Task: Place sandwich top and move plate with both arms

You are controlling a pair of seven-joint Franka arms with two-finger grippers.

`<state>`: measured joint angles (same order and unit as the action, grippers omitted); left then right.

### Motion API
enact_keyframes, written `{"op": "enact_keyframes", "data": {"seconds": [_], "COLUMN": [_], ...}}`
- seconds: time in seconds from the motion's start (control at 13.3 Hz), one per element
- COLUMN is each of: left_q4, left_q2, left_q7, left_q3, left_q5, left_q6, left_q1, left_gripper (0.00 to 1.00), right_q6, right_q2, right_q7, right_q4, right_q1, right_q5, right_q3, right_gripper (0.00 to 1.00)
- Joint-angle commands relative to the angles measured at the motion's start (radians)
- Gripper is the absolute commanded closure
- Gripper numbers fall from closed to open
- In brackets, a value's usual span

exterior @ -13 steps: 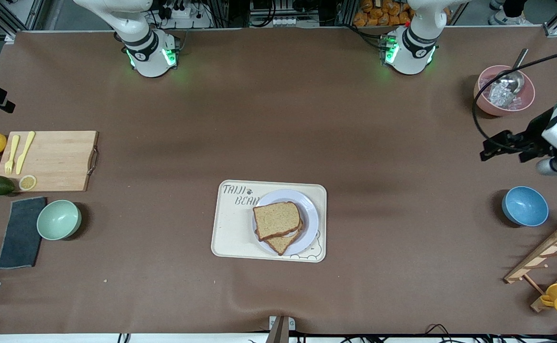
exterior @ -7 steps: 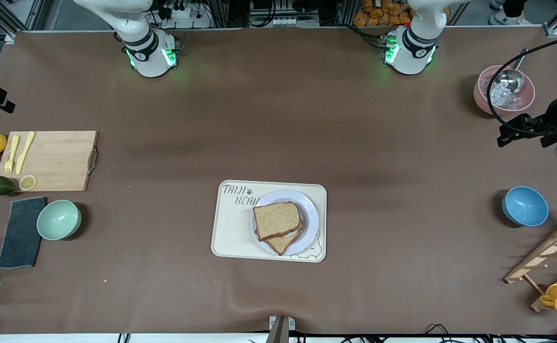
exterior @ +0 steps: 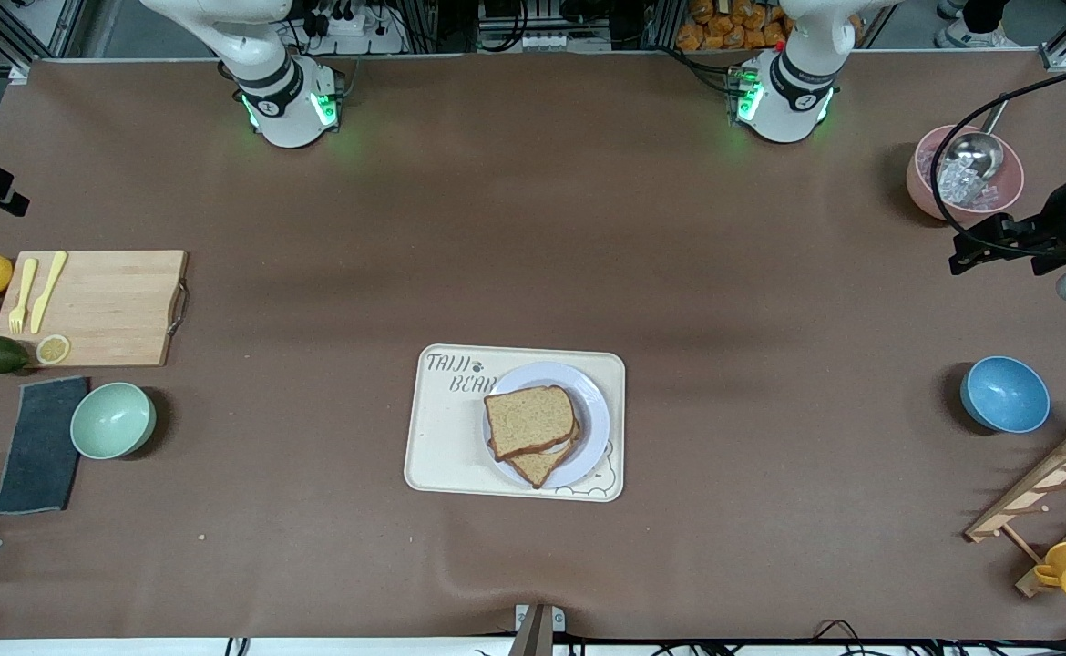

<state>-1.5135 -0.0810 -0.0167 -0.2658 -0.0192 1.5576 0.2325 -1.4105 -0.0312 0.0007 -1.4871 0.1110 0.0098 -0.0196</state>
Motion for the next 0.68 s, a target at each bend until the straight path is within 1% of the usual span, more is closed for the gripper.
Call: {"op": "enact_keyframes", "data": {"seconds": [0.0,0.23,0.45,0.6], "left_q4": [-0.002,-0.007,-0.019,-0.030], "left_q2": [0.027,0.036,0.035,0.040], "left_q7": [-0.023,-0.023,-0.023,-0.028], "left_q3": [0.005,0.083,0.094,0.100], "left_q5": [-0.019,-0.019,-0.015,-0.013], "left_q6": [-0.014,-0.005,0.010,0.015], "left_q1": [-0.027,-0.102,-0.117,-0.139], "left_gripper": [0.00,0.00,0.00,0.00], "right_q6": [0.010,0.016,0.056,0.059], "right_q2": [-0.003,-0.003,-0.003,-0.003], "right_q7": [-0.002,-0.004,-0.005,-0.005], "right_q4": [0.007,0.007,0.007,0.007], "right_q1": [-0.002,-0.004,-0.026,-0.033], "right_q5": [-0.010,-0.007,-0.007,-0.007], "right_q3": [0.003,0.006,0.007,0.007], "right_gripper": [0.00,0.00,0.00,0.00]}}
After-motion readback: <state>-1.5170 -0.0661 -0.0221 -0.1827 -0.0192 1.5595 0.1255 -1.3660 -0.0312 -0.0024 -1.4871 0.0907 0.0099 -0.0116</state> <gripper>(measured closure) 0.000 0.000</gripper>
